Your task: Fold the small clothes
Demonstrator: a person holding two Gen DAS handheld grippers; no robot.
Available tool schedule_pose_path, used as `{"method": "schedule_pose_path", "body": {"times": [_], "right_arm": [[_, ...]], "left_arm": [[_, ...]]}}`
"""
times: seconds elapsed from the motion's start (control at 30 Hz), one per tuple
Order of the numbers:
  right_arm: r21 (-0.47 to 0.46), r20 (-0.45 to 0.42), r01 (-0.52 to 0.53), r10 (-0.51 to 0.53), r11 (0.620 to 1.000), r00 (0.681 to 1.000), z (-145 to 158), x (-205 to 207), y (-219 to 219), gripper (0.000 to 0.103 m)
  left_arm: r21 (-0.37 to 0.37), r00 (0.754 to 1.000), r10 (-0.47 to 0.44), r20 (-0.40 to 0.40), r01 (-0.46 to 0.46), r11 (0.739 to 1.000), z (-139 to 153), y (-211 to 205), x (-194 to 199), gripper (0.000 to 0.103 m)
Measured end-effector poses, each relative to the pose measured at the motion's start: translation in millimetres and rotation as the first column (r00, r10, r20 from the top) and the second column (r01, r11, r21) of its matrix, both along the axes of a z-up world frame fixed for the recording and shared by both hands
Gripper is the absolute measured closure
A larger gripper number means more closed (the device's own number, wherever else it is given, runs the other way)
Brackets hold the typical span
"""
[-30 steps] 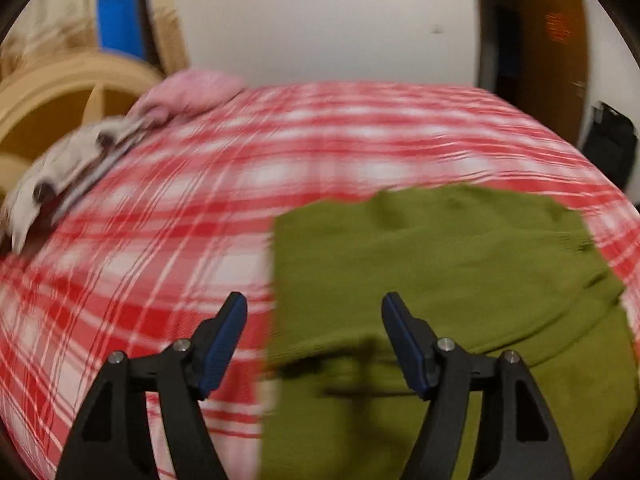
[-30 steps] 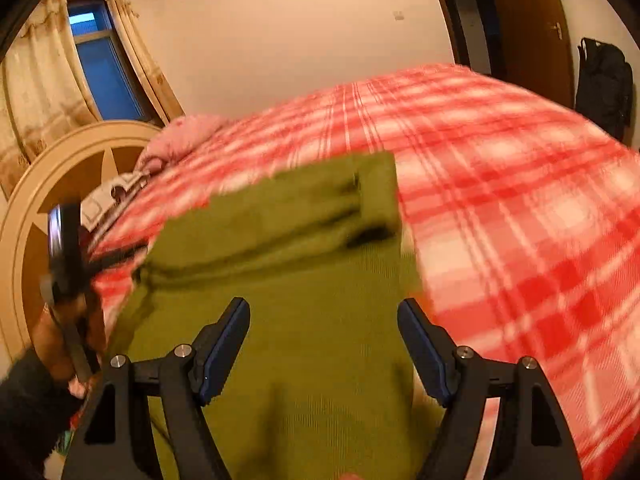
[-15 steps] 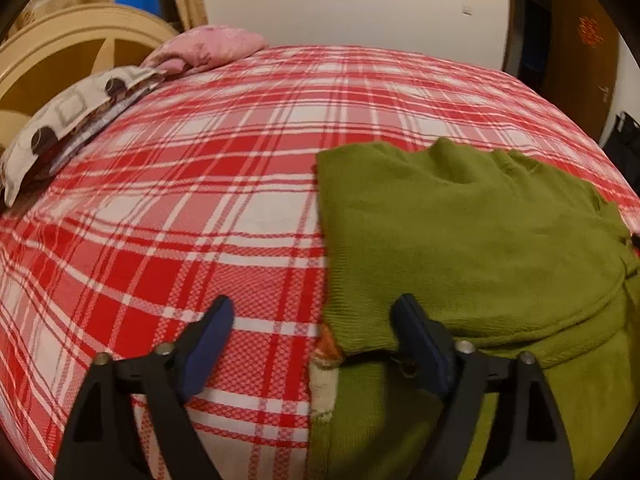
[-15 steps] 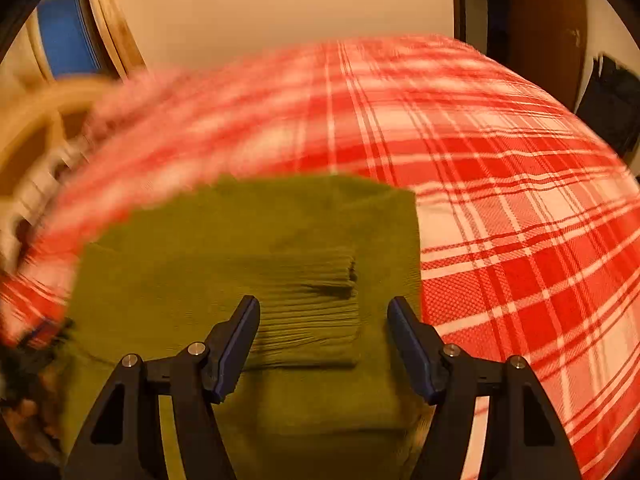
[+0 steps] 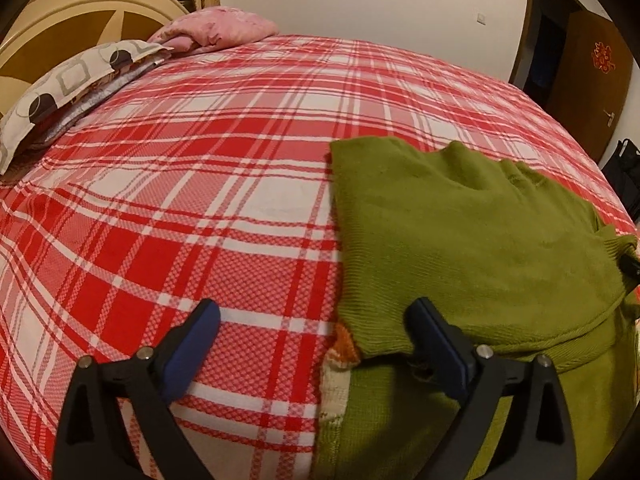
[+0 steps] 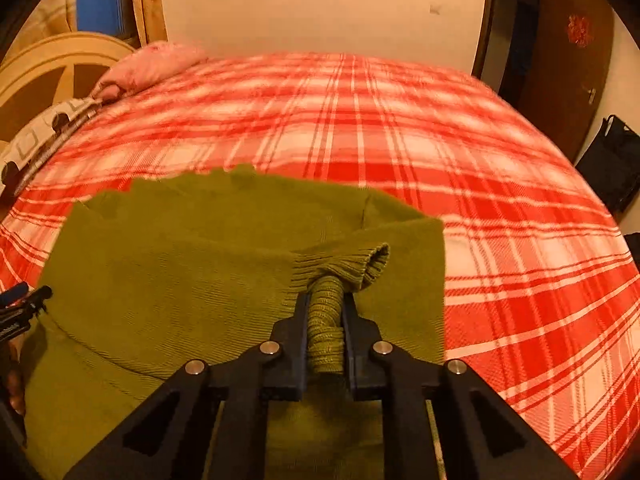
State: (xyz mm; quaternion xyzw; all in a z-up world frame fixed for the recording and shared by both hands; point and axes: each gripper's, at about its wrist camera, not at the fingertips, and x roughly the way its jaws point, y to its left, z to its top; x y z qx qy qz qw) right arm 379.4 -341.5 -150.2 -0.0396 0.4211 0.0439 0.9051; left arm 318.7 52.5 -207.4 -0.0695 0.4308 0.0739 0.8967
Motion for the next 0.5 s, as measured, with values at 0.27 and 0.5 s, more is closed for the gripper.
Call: {"method": "schedule_pose_path", "body": {"times": [0.27, 0.5], "right_arm": [[0.015, 0.030, 0.049, -0.049, 0.999, 0.998, 6.0, -7.6, -13.3, 0.089], [0.067, -0.065, 0.103, -0.099, 0.992, 0.993, -26.9, -3.3, -40.8, 0.088]], "left_arm": [[-0.049, 1.000, -0.016, 0.012, 0.017, 0.999, -0.1, 5.1, -1.9, 0.000], [-0.071, 1.000, -0.023, 0.015, 0.024, 0.997, -0.2, 6.4, -2.4, 0.000]]}}
